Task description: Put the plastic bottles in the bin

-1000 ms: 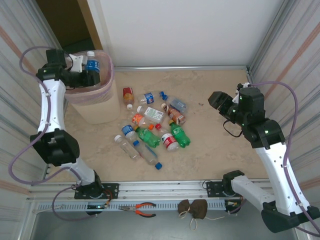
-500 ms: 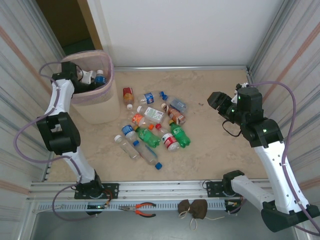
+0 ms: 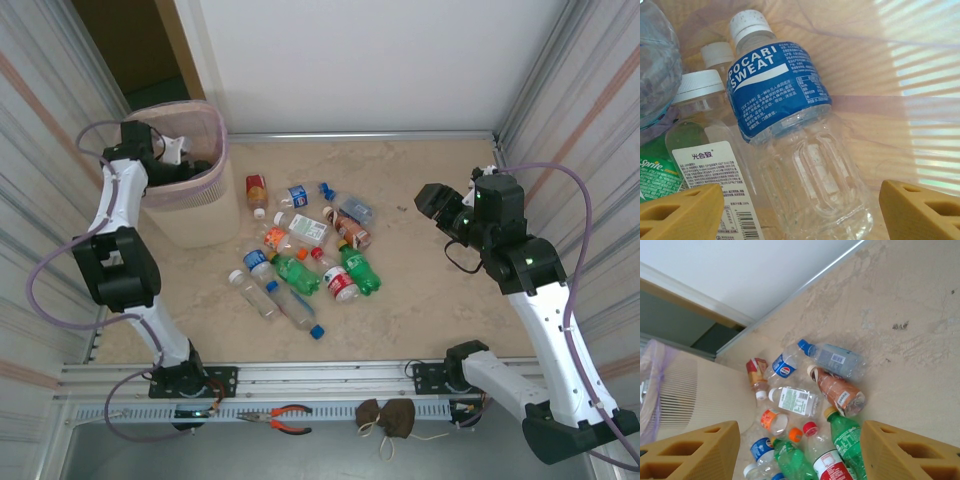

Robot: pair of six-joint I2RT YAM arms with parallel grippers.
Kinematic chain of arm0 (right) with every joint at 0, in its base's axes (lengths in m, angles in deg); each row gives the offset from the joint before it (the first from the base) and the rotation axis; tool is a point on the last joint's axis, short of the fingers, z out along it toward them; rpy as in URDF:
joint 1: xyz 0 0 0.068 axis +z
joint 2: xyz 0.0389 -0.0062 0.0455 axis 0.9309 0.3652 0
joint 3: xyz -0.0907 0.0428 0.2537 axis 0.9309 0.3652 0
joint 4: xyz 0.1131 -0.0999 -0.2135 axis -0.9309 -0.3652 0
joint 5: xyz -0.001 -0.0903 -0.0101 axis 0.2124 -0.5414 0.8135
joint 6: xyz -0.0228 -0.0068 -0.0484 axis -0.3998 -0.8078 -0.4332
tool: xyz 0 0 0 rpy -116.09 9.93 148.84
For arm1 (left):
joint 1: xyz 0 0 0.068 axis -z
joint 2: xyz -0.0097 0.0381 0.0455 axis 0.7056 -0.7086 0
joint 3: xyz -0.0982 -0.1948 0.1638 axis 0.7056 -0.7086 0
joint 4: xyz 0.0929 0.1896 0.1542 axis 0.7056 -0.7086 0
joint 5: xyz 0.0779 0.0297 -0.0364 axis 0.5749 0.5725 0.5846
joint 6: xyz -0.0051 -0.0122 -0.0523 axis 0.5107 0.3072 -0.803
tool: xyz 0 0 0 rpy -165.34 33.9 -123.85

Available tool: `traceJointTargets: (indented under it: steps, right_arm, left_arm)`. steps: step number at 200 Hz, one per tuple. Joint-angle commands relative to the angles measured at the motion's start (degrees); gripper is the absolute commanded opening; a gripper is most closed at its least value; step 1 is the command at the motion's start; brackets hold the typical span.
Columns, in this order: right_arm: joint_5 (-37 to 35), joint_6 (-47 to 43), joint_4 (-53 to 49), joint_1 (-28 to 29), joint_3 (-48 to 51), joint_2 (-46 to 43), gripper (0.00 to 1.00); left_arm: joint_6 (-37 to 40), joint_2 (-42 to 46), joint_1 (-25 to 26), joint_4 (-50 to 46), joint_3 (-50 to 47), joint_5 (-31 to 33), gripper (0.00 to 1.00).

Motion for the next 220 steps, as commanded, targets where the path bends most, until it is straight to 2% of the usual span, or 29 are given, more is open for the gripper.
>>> traceJointTargets:
  steps: [1, 130, 180, 220]
  right_arm:
    - [0.55, 0.22, 0.45, -0.33, 0.58, -0.56, 0.63]
    - [1.81, -1.67, 0.09, 1.15, 0.58, 1.53, 0.63]
    - [1.82, -2.26, 0.35, 1.33, 0.32, 2.61, 0.63]
    - [2.11, -2.94, 0.70, 1.33, 0.39, 3.30, 0.63]
  left_arm:
    - [-0.26, 3.70, -0.11, -0.22, 0.21, -1.42, 0.81]
    - [-3.75, 16.45, 1.25, -0.66, 3.03, -4.53, 0.76]
    - [-4.41, 24.98, 7.76, -2.83, -0.10, 2.00, 0.73]
    - [-9.68, 33.86, 17.09, -1.38, -8.57, 12.67, 0.73]
